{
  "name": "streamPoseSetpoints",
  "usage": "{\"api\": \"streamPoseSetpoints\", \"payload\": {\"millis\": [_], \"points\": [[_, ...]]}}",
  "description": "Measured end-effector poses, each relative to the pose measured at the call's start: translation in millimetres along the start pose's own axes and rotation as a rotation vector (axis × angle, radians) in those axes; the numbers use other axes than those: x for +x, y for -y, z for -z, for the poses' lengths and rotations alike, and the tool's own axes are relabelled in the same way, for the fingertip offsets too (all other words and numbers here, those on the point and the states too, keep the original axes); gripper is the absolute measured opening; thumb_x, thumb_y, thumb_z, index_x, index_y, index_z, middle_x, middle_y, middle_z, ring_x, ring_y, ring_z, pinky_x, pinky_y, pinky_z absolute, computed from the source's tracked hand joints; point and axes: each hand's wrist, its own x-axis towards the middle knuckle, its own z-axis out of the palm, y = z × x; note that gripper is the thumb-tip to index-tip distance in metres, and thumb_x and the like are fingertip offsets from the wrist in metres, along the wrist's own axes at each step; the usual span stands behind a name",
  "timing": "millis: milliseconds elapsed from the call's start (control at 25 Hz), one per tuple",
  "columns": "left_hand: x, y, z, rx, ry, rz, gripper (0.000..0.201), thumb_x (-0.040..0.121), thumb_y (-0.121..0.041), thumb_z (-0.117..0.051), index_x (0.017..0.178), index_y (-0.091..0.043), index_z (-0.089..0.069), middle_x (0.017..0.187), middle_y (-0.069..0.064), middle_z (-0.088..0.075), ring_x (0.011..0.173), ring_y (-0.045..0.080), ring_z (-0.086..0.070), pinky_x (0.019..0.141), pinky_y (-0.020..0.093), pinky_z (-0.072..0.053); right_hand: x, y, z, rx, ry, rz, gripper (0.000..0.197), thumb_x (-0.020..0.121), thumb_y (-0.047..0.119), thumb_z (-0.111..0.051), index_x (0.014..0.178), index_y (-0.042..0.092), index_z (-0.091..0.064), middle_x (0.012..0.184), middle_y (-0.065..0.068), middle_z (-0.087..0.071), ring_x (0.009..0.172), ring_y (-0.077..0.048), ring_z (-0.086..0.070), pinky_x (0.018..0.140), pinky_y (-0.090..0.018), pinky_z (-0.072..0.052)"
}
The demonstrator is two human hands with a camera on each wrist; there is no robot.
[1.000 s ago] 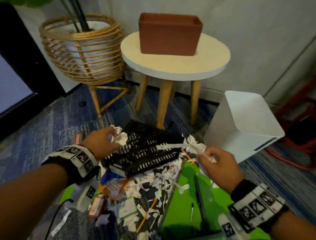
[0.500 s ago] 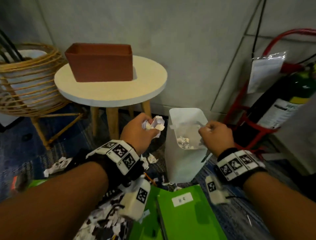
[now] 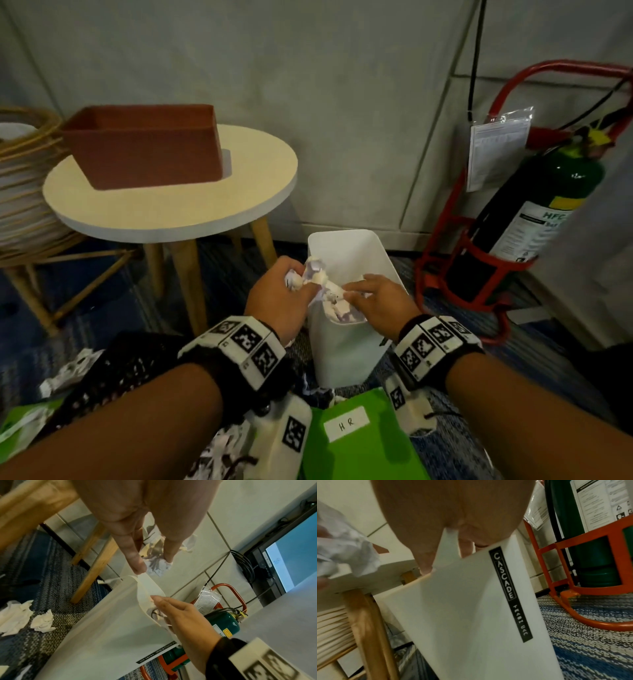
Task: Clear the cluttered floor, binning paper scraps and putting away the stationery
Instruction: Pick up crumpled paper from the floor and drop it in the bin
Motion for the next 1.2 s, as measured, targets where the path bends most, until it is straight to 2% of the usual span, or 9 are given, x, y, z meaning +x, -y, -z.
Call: {"api": "streamPoseSetpoints", "payload": {"millis": [200, 320, 440, 520, 600, 760, 1000, 1120, 1200], "points": [[9, -7, -28, -0.038, -0.016, 0.039, 0.018, 0.082, -0.031, -0.072, 0.085, -0.027, -0.054, 0.077, 0.001, -0.060, 0.076, 0.027, -0.063, 0.073, 0.049, -0.057, -24, 6, 24, 0.211, -0.211, 0.040, 0.040, 0.093, 0.038, -0.057, 0.132, 0.037, -0.051, 0.150, 0.003, -0.037, 0.134, -0.018, -0.040, 0.110, -0.039, -0.036], [11, -17, -39, -0.057, 0.070, 0.072, 0.044, 0.080, -0.028, -0.076, 0.119, -0.029, -0.056, 0.113, -0.001, -0.065, 0.104, 0.021, -0.062, 0.092, 0.043, -0.053, -51, 11, 39, 0.397, -0.396, 0.075, 0.031, 0.094, 0.030, -0.057, 0.121, 0.044, -0.051, 0.130, 0.014, -0.050, 0.113, -0.003, -0.052, 0.094, -0.026, -0.047], [9, -25, -46, 0.006, 0.206, 0.109, 0.080, 0.079, -0.027, -0.077, 0.146, -0.030, -0.033, 0.135, 0.003, -0.051, 0.123, 0.021, -0.051, 0.098, 0.032, -0.046, -79, 5, 41, 0.487, -0.420, 0.070, 0.028, 0.094, 0.024, -0.058, 0.116, 0.041, -0.054, 0.122, 0.011, -0.054, 0.101, 0.012, -0.052, 0.074, -0.005, -0.045], [8, -23, -45, 0.062, 0.216, 0.098, 0.066, 0.085, -0.023, -0.071, 0.142, -0.030, -0.038, 0.130, 0.004, -0.052, 0.116, 0.023, -0.055, 0.089, 0.030, -0.049, -95, 1, 35, 0.518, -0.429, 0.068, 0.024, 0.094, 0.021, -0.058, 0.115, 0.032, -0.058, 0.118, 0.007, -0.056, 0.095, 0.013, -0.053, 0.070, -0.002, -0.043], [-1, -15, -38, 0.106, 0.199, 0.048, 0.040, 0.089, -0.017, -0.063, 0.125, -0.030, -0.052, 0.114, 0.002, -0.061, 0.099, 0.024, -0.061, 0.081, 0.033, -0.053, -111, -3, 24, 0.556, -0.415, 0.069, 0.019, 0.094, 0.021, -0.057, 0.109, 0.032, -0.060, 0.108, 0.005, -0.062, 0.091, 0.001, -0.058, 0.073, -0.015, -0.048], [-35, 24, -7, 0.314, 0.257, -0.009, 0.017, 0.088, -0.013, -0.056, 0.098, -0.026, -0.061, 0.082, -0.005, -0.064, 0.074, 0.016, -0.062, 0.062, 0.024, -0.043, -141, -12, -41, 0.539, -0.119, 0.025, 0.015, 0.095, 0.021, -0.055, 0.094, 0.035, -0.062, 0.081, -0.004, -0.062, 0.078, -0.029, -0.058, 0.072, -0.044, -0.050], [-96, 128, 45, 0.646, 0.472, 0.170, 0.012, 0.088, -0.019, -0.055, 0.093, -0.028, -0.062, 0.092, -0.002, -0.065, 0.084, 0.019, -0.060, 0.073, 0.029, -0.047, -176, -30, -182, 0.293, 0.345, -0.076, 0.016, 0.082, 0.034, -0.046, 0.080, 0.041, -0.061, 0.064, -0.002, -0.059, 0.055, -0.011, -0.046, 0.057, -0.031, -0.042], [-118, 179, 71, 0.702, 0.496, 0.293, 0.012, 0.089, -0.021, -0.053, 0.094, -0.027, -0.061, 0.096, -0.001, -0.064, 0.089, 0.022, -0.061, 0.073, 0.028, -0.046, -183, -28, -232, 0.232, 0.535, -0.013, 0.015, 0.080, 0.042, -0.047, 0.079, 0.037, -0.062, 0.073, -0.006, -0.059, 0.063, -0.017, -0.051, 0.061, -0.034, -0.045], [-129, 204, 87, 0.763, 0.518, 0.361, 0.013, 0.093, -0.023, -0.049, 0.098, -0.027, -0.060, 0.102, 0.000, -0.064, 0.089, 0.021, -0.058, 0.074, 0.029, -0.046, -175, -20, -256, 0.033, 0.646, 0.043, 0.013, 0.086, 0.027, -0.054, 0.094, 0.031, -0.062, 0.100, -0.004, -0.063, 0.093, -0.022, -0.057, 0.084, -0.033, -0.047]]}}
